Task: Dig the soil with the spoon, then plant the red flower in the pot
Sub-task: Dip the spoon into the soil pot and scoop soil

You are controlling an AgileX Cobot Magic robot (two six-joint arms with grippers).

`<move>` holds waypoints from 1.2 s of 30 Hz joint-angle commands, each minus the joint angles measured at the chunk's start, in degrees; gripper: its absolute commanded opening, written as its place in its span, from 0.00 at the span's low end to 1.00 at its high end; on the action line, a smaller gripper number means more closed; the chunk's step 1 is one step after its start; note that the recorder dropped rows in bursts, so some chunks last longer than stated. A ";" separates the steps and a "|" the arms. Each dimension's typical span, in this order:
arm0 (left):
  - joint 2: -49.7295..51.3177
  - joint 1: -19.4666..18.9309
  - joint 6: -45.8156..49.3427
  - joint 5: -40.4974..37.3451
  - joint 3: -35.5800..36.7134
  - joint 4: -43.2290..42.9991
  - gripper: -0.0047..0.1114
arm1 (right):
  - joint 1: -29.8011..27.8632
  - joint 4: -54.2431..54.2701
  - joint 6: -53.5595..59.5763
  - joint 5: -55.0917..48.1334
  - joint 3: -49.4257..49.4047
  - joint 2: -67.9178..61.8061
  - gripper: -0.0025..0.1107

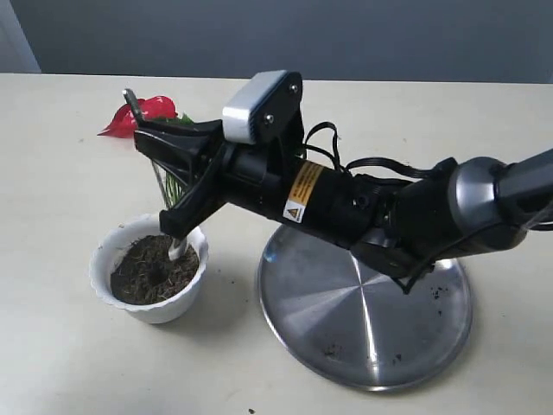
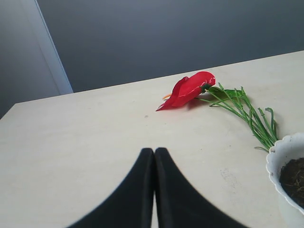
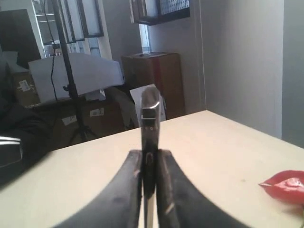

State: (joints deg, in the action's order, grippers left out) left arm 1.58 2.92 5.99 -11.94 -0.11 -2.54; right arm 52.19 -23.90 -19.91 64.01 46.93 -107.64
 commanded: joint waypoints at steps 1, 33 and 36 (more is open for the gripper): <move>-0.24 0.09 -0.18 0.41 0.11 0.15 0.04 | -0.02 -0.48 -1.15 1.03 0.34 -1.96 0.02; -0.24 0.09 -0.18 0.41 0.11 -0.08 0.04 | -0.02 -5.45 -3.74 -8.03 5.84 -1.91 0.02; -0.24 0.09 -0.18 0.41 0.11 -0.08 0.04 | -0.02 -5.45 -3.74 -4.77 5.84 -1.77 0.02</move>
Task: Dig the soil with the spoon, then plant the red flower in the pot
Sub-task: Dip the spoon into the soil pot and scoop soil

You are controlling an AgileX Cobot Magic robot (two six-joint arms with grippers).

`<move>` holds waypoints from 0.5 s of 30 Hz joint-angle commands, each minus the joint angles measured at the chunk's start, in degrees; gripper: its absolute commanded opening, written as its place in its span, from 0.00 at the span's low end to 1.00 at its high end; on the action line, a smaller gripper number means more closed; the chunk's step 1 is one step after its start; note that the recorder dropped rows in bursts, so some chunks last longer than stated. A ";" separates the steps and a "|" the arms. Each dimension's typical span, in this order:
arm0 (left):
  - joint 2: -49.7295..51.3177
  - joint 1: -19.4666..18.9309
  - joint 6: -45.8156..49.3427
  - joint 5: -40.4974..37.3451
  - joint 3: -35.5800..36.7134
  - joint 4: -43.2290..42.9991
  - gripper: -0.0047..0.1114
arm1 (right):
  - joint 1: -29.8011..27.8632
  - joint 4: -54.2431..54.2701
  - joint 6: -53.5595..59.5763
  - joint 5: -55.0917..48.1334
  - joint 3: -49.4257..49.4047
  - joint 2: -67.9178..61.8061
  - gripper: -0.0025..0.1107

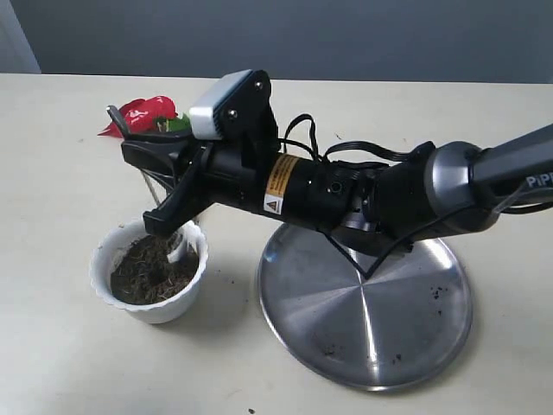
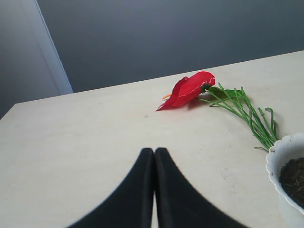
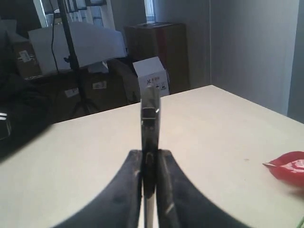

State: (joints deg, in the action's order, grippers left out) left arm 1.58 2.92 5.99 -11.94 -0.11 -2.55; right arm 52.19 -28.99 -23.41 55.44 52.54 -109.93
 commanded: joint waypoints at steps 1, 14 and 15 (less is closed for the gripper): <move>-0.24 0.09 -0.18 0.41 0.11 -0.07 0.04 | -0.02 -0.24 -0.25 5.51 0.22 0.78 0.02; -0.24 0.09 -0.18 0.41 0.11 0.11 0.04 | -0.13 -1.28 0.68 -1.60 1.18 3.65 0.02; -0.24 0.09 -0.18 0.41 0.11 0.11 0.04 | -0.13 -1.28 0.54 -1.60 1.18 2.95 0.02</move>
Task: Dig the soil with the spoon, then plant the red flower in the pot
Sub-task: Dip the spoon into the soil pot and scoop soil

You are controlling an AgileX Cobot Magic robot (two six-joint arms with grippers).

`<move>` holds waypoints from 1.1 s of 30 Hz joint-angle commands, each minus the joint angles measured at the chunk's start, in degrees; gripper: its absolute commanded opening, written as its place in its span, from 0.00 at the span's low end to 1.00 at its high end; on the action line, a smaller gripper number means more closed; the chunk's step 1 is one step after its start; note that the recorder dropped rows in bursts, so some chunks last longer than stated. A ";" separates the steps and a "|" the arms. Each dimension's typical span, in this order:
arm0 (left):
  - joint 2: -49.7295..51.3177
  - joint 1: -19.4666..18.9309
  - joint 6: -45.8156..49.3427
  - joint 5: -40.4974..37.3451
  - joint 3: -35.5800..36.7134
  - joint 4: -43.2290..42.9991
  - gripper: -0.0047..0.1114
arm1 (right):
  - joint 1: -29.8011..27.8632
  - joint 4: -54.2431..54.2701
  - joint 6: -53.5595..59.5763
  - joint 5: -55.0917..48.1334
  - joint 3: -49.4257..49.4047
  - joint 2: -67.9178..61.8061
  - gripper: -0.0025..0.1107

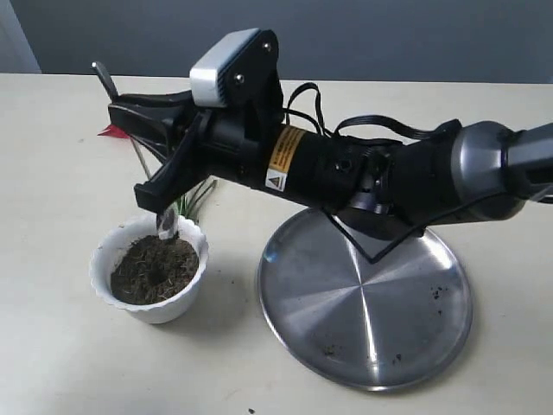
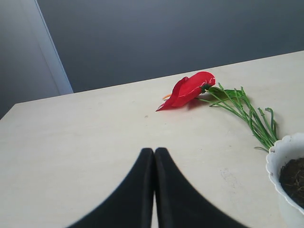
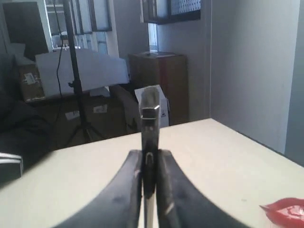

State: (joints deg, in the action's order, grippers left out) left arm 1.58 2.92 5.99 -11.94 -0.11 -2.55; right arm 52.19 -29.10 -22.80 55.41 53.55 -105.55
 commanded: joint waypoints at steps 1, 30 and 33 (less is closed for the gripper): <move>-0.24 0.09 -0.18 0.41 0.11 0.11 0.04 | -0.13 -1.18 -0.17 -1.42 0.16 -2.24 0.02; -0.24 0.09 -0.18 0.41 0.11 0.11 0.04 | -0.03 -1.97 -0.65 -2.41 0.40 0.27 0.02; -0.24 0.09 -0.18 0.41 0.11 0.11 0.04 | -0.03 -2.54 -1.28 -2.20 0.40 -1.38 0.02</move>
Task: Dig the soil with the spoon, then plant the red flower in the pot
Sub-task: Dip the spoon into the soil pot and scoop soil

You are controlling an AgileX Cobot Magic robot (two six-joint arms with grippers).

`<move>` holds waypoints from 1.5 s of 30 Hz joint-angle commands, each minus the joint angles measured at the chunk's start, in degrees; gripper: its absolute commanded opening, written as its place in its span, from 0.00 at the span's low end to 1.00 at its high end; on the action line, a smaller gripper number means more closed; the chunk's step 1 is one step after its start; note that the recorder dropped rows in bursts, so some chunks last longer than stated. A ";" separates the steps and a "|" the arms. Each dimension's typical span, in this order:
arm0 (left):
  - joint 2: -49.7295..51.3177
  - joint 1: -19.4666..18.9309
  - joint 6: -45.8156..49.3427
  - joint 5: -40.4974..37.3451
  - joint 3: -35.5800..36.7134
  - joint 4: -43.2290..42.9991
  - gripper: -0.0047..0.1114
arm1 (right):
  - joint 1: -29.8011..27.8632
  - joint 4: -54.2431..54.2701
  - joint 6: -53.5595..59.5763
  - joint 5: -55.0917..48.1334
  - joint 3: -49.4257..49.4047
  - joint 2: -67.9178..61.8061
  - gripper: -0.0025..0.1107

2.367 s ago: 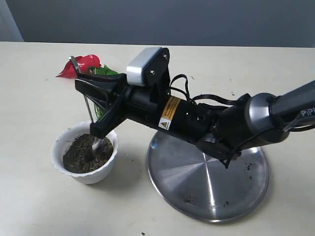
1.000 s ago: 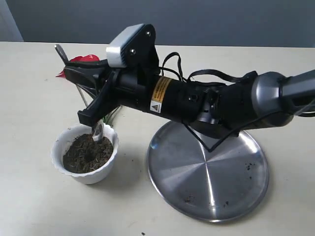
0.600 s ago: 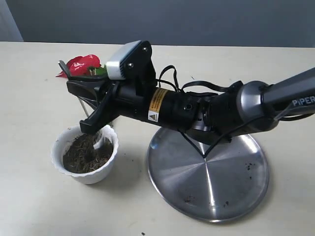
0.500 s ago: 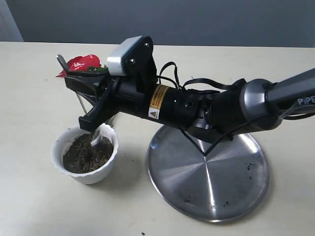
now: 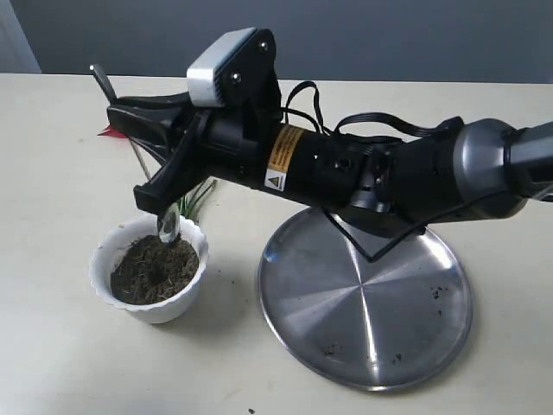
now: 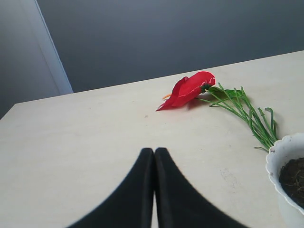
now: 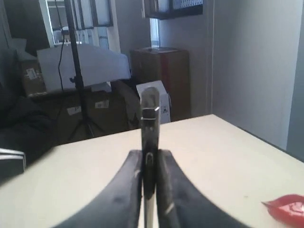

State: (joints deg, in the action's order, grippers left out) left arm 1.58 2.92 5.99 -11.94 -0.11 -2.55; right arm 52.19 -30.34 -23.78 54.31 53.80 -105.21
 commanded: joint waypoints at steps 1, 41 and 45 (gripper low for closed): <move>-0.24 0.09 -0.18 0.41 0.11 0.11 0.04 | -0.03 -1.31 -0.30 -0.99 0.15 -2.21 0.02; -0.24 0.09 -0.18 0.41 0.11 0.17 0.04 | -0.03 -2.22 -3.23 3.07 3.17 -6.27 0.02; -0.24 0.09 -0.18 0.41 0.11 0.17 0.04 | -0.03 -2.10 -3.23 4.88 3.17 -5.73 0.02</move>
State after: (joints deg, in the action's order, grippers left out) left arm 1.58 2.92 5.99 -11.94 -0.11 -2.55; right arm 52.19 -32.88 -26.98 57.26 56.74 -111.63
